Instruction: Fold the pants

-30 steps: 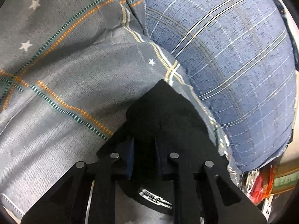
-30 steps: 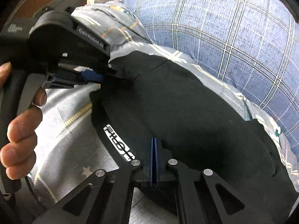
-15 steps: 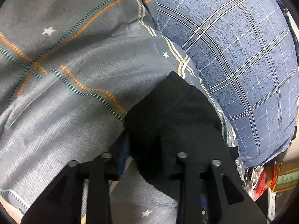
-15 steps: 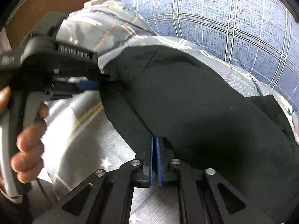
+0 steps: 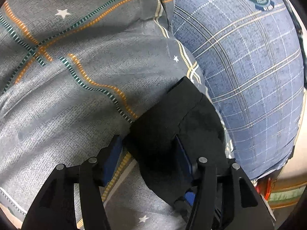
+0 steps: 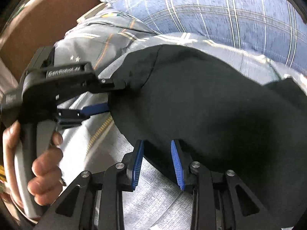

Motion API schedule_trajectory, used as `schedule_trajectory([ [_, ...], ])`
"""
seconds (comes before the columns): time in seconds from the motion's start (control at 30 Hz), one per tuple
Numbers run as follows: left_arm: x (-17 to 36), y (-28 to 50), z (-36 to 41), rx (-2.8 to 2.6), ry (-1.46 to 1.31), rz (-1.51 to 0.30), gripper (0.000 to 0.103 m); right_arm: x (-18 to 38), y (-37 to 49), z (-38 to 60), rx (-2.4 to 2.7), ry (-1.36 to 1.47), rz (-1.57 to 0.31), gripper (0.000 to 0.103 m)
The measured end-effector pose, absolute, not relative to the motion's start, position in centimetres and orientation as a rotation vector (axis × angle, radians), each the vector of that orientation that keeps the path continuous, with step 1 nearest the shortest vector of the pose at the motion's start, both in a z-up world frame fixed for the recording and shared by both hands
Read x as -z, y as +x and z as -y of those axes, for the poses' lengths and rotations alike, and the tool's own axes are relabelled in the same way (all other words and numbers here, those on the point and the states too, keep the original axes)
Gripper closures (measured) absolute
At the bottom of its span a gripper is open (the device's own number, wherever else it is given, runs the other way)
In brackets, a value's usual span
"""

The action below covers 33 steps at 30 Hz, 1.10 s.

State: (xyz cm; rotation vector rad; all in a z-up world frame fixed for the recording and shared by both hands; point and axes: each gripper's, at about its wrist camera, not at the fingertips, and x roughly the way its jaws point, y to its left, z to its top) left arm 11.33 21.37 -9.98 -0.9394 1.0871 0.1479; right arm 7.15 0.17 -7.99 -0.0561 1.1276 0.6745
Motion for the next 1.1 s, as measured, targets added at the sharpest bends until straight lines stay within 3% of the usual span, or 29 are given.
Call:
schedule_trajectory([
  [0.17,10.1,12.0,-21.2,-0.166,-0.906,-1.087,0.048,5.3,7.5,-0.4,-0.732,0.025,-1.064,0.07],
  [0.33,10.1,12.0,-21.5,-0.162,-0.916,-1.088,0.048,8.3,9.6,-1.8,-0.727,0.048,-1.172,0.076],
  [0.53,10.5,11.8,-21.7,-0.155,-0.947,-1.084,0.048,9.5,9.8,-0.4,-0.743,0.144,-1.166,0.084],
  [0.7,10.5,11.7,-21.2,-0.182,-0.927,-1.099,0.055,9.7,10.1,-0.2,-0.753,0.155,-1.168,0.086],
  [1.1,11.4,11.0,-19.6,-0.127,-1.07,-1.105,0.055,9.7,10.1,-0.4,-0.751,0.133,-1.149,0.088],
])
